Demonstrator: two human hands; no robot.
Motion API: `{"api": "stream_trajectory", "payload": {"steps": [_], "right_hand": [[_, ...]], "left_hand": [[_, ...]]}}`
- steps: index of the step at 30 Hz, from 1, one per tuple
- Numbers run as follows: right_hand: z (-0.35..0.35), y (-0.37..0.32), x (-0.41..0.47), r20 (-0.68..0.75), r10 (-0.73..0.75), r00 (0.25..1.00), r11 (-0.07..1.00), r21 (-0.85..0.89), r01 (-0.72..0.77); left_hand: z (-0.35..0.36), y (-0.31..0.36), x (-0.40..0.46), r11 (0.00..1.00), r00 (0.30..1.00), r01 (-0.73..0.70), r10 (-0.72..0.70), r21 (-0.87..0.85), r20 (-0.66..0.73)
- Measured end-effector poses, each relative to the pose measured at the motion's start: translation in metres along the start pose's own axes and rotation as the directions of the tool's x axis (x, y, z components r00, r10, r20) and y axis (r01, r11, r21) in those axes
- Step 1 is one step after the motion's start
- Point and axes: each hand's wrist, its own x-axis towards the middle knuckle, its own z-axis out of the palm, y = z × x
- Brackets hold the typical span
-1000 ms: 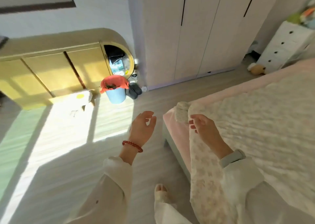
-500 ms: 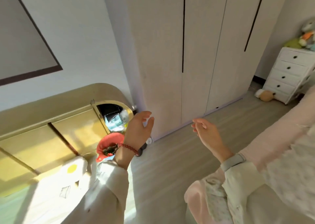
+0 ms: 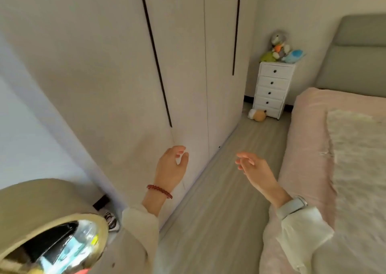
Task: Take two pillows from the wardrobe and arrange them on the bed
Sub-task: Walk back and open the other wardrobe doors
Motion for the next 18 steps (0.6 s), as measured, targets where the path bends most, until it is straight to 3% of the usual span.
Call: {"api": "stream_trajectory", "payload": {"steps": [4, 8, 13, 18], "right_hand": [[-0.028, 0.022, 0.071, -0.162, 0.074, 0.984, 0.996, -0.042, -0.082], [-0.052, 0.043, 0.158, -0.242, 0.112, 0.964, 0.991, -0.045, -0.127], [-0.100, 0.051, 0.301, -0.272, 0.147, 0.951, 0.986, -0.043, -0.164], [-0.148, 0.023, 0.449, -0.240, 0.105, 0.965, 0.989, -0.075, -0.126]], "left_hand": [[0.072, 0.011, 0.089, 0.994, 0.981, -0.078, 0.090, -0.075, 0.174], [0.144, 0.022, 0.170, 0.982, 0.949, -0.157, 0.179, -0.100, 0.259], [0.221, 0.059, 0.315, 0.983, 0.950, -0.169, 0.180, -0.067, 0.255], [0.266, 0.129, 0.463, 0.966, 0.956, -0.258, 0.260, -0.034, 0.133]]}}
